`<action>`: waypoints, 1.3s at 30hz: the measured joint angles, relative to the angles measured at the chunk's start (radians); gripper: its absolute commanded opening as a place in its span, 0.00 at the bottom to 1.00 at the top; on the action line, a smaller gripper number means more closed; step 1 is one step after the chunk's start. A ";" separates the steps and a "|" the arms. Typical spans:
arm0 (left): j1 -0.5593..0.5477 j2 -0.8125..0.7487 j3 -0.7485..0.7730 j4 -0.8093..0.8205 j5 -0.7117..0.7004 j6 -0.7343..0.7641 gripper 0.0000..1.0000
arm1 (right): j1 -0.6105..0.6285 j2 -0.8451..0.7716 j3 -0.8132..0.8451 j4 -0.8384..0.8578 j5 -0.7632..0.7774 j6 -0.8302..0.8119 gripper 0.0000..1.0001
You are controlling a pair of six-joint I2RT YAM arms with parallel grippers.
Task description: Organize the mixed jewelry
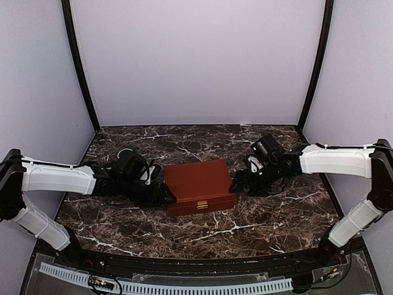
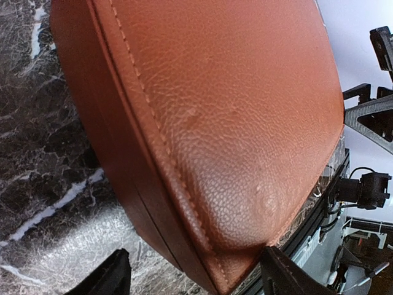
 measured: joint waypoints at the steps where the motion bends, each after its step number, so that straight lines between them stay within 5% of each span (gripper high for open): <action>1: 0.000 0.001 0.000 0.001 0.000 0.000 0.74 | 0.000 0.005 0.000 0.000 0.002 0.000 0.81; 15: -0.005 0.014 0.000 0.007 -0.007 0.003 0.75 | 0.009 0.018 -0.013 0.024 0.025 0.004 0.81; 23: -0.011 0.008 0.032 -0.018 -0.069 0.080 0.83 | 0.019 0.003 -0.003 0.005 0.068 -0.023 0.90; 30: -0.011 0.045 0.204 0.000 -0.084 0.222 0.87 | 0.021 -0.006 0.143 0.010 0.138 -0.094 0.95; 39: 0.133 0.366 0.520 0.128 0.012 0.368 0.87 | -0.018 0.190 0.427 0.119 0.205 -0.198 0.95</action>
